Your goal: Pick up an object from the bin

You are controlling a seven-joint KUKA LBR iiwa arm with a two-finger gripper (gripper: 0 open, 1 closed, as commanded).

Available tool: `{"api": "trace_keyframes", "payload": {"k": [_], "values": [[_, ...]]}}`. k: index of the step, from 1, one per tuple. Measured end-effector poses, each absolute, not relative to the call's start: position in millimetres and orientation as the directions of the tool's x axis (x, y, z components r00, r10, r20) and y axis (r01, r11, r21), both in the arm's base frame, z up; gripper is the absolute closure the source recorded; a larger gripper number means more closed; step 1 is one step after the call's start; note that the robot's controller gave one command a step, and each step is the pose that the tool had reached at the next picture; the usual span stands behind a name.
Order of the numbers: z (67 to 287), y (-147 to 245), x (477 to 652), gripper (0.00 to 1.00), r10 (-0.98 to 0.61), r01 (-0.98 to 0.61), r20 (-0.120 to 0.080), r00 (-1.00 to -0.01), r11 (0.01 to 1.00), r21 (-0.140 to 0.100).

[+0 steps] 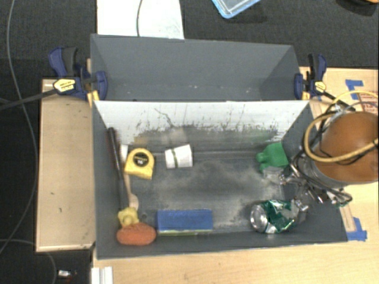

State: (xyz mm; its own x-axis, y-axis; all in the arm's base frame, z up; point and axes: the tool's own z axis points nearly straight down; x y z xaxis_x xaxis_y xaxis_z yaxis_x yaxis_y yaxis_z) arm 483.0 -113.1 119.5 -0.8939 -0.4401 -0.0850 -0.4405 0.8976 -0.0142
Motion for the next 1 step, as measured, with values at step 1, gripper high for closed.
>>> {"api": "trace_keyframes", "payload": {"k": [1], "values": [[102.7,-121.1,486.2,0.0,-0.598,-0.597,-0.089,-0.797,0.801,-0.036]]}}
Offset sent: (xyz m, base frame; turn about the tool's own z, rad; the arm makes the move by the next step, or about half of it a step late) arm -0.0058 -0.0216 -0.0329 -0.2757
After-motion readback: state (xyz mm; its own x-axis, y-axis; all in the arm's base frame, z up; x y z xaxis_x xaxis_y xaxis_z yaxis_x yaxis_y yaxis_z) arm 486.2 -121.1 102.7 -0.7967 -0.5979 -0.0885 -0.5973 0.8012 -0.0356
